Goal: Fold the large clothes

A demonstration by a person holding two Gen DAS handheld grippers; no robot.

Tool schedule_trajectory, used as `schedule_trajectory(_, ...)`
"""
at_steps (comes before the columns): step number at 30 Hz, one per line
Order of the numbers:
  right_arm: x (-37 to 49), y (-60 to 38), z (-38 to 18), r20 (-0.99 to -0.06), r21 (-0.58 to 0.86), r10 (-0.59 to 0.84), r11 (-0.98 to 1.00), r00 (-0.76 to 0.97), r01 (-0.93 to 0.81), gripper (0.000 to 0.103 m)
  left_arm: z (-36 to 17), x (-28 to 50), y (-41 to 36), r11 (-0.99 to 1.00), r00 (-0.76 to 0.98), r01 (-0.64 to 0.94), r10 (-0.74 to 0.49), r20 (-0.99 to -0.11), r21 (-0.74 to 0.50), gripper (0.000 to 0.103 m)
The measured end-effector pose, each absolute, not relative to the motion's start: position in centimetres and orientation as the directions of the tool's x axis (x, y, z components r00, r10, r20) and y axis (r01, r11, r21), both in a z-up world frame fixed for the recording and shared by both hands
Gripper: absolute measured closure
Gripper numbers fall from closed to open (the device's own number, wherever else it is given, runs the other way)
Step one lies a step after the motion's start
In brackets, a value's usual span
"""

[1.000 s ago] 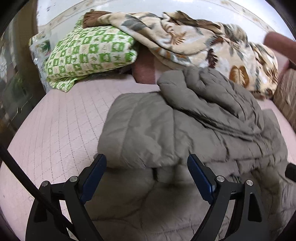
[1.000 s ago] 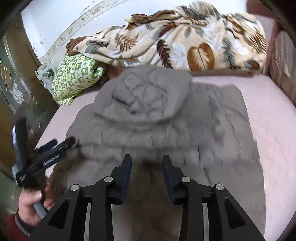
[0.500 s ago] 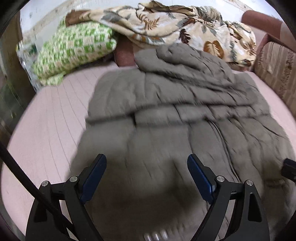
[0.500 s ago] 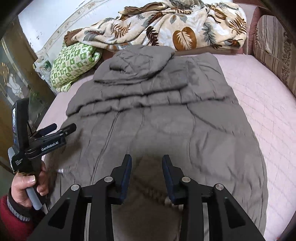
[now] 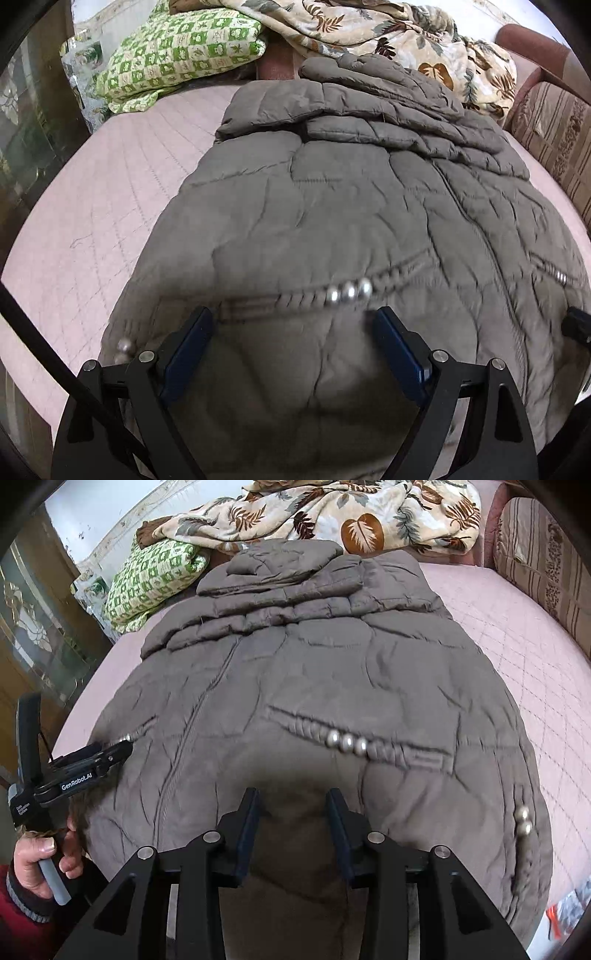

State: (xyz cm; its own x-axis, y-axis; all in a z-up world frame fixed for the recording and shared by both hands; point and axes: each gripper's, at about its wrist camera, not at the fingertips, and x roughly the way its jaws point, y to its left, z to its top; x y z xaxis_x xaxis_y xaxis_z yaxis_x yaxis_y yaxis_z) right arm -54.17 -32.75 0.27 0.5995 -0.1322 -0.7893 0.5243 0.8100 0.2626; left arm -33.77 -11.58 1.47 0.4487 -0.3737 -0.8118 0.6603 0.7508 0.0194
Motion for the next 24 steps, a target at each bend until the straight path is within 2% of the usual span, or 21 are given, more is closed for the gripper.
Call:
schedule_trajectory(9,-55.3,-31.6,-0.7,-0.791,0.244,-0.147,0.814,0.594,0.526,0.052,1.2,-36.2,-9.9,0.744,0.489,0.666,-0.372,-0.789,0.062,0.014)
schedule_trajectory(24,-55.7,-30.9,-1.7,-0.769,0.235,-0.165,0.825,0.617,0.513,0.041,0.4,-36.4,-9.3,0.749,0.496,0.659,-0.372,-0.785,0.062,0.005)
